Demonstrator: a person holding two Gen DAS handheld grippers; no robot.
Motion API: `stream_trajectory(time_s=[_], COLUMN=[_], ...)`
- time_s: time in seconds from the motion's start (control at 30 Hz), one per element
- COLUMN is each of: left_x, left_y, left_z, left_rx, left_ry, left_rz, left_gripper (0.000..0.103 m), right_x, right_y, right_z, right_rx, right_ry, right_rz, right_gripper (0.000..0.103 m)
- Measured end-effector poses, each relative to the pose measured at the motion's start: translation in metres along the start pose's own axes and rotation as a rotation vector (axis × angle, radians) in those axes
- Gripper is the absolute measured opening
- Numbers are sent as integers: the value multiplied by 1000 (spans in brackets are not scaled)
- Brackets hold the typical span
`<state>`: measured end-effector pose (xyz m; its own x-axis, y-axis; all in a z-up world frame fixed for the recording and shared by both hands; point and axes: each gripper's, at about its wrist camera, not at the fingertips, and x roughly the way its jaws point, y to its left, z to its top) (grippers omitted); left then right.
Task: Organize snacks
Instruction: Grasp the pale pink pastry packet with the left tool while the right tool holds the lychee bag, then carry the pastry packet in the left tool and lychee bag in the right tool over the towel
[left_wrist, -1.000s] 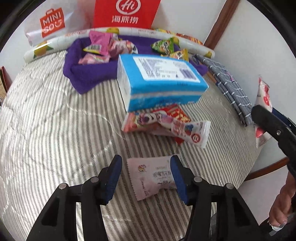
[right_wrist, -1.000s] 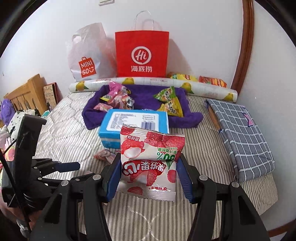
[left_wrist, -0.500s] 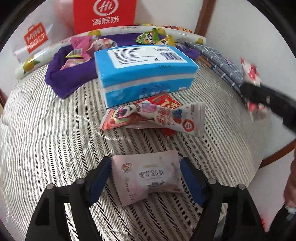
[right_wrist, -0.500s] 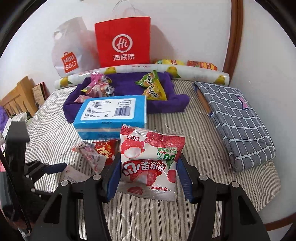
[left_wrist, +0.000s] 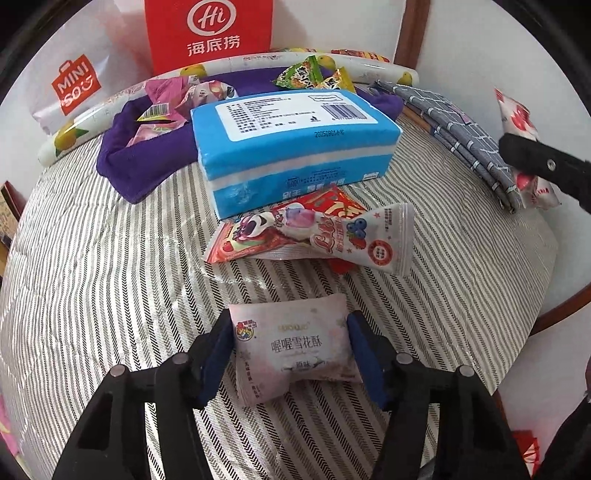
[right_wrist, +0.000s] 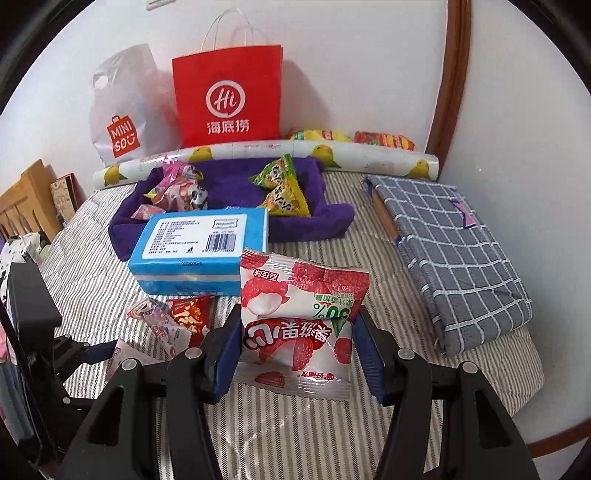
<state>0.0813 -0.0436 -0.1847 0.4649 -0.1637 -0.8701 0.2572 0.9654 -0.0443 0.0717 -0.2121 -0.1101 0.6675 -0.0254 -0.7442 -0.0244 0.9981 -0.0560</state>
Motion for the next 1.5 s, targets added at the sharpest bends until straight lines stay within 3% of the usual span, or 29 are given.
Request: stream_trajectory(time_s=[0.73, 1.5], left_x=[-30, -61], left_y=[18, 31], left_z=[17, 42], left_rx=[-72, -98], left_ry=[-51, -112], left_rz=[-23, -31], left_gripper=[58, 58], right_x=[-12, -31], right_y=[-6, 5], right_z=[2, 29], right_rx=[16, -7], right_ry=[-20, -64], right_rz=[-4, -18], right_gripper=[57, 57])
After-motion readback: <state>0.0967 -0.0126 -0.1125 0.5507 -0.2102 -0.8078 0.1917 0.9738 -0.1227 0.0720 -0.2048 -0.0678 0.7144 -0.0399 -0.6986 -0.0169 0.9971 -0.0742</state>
